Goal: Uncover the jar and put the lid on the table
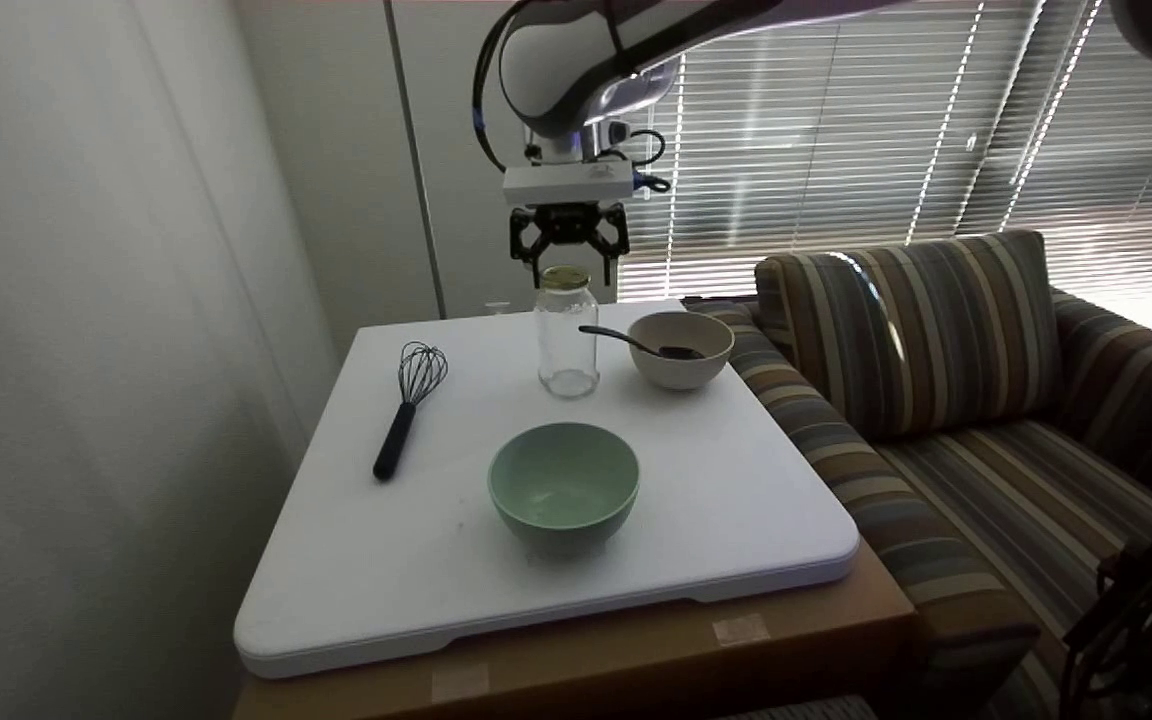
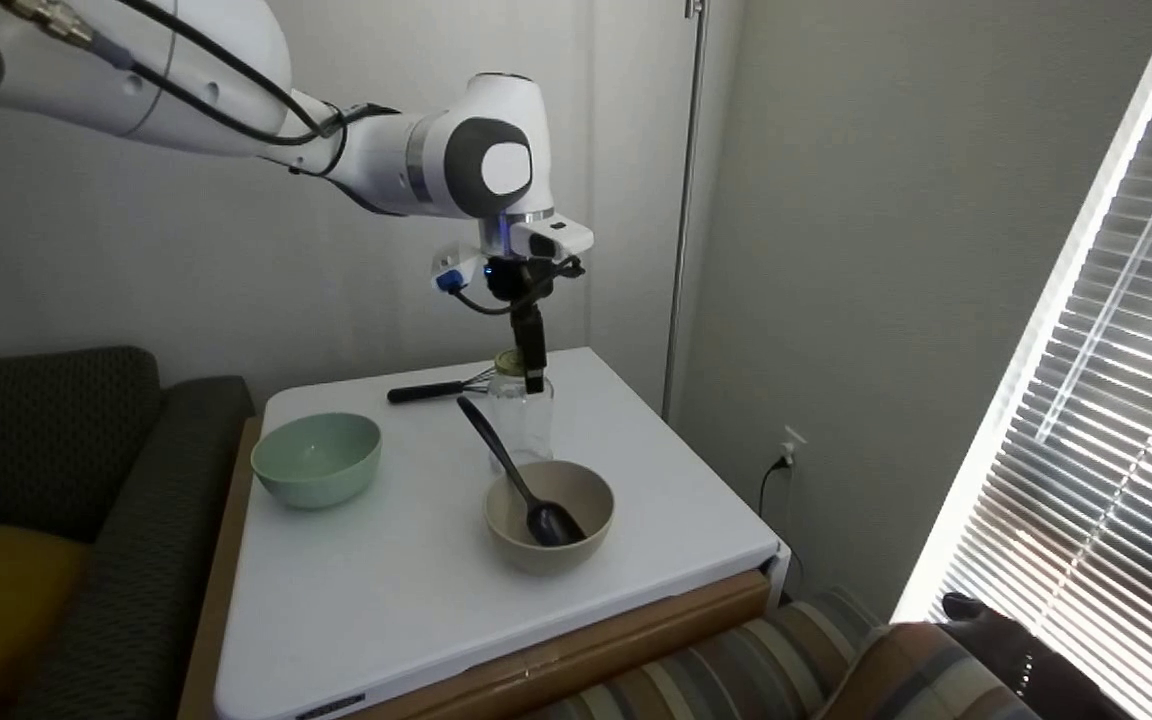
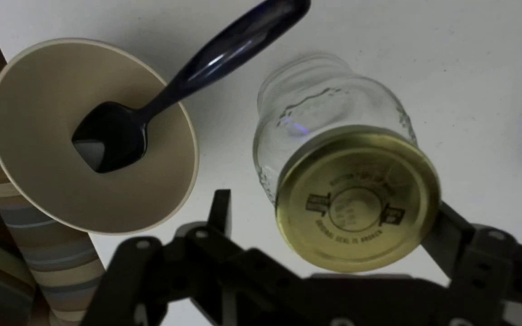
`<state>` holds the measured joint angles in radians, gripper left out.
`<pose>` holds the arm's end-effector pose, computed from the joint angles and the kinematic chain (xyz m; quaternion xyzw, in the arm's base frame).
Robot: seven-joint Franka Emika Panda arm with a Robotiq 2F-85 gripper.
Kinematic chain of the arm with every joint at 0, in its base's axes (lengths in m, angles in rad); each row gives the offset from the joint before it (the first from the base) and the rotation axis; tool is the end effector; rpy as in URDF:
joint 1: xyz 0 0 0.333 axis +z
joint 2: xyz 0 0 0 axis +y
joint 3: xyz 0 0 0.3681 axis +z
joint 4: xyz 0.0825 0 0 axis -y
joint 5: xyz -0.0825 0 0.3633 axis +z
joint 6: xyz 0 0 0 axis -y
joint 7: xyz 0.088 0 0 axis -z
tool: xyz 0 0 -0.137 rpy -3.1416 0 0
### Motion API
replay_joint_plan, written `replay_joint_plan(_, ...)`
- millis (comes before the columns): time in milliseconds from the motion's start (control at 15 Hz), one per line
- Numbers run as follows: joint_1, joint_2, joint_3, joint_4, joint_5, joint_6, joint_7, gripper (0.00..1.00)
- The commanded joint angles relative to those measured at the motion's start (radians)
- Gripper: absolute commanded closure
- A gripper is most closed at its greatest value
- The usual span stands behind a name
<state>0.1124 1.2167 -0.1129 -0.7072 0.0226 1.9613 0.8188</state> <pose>0.8352 0.0495 0.2037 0.9292 -0.3667 0.0363 0.0296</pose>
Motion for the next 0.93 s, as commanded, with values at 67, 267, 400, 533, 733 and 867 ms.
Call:
replay_joint_plan(67,-0.006,0.026,0.006,0.053,0.013,-0.076,0.026,0.00)
replay_joint_plan(267,0.013,0.004,-0.001,0.053,-0.002,-0.113,0.044,0.00)
replay_joint_plan(400,0.023,-0.002,-0.002,0.065,-0.006,-0.141,0.045,0.00)
replay_joint_plan(533,0.026,0.001,0.001,0.083,-0.002,-0.158,0.044,0.00)
replay_joint_plan(733,0.017,0.016,0.003,0.103,0.005,-0.154,0.040,0.00)
replay_joint_plan(867,0.002,0.023,0.010,0.106,0.017,-0.146,0.038,0.00)
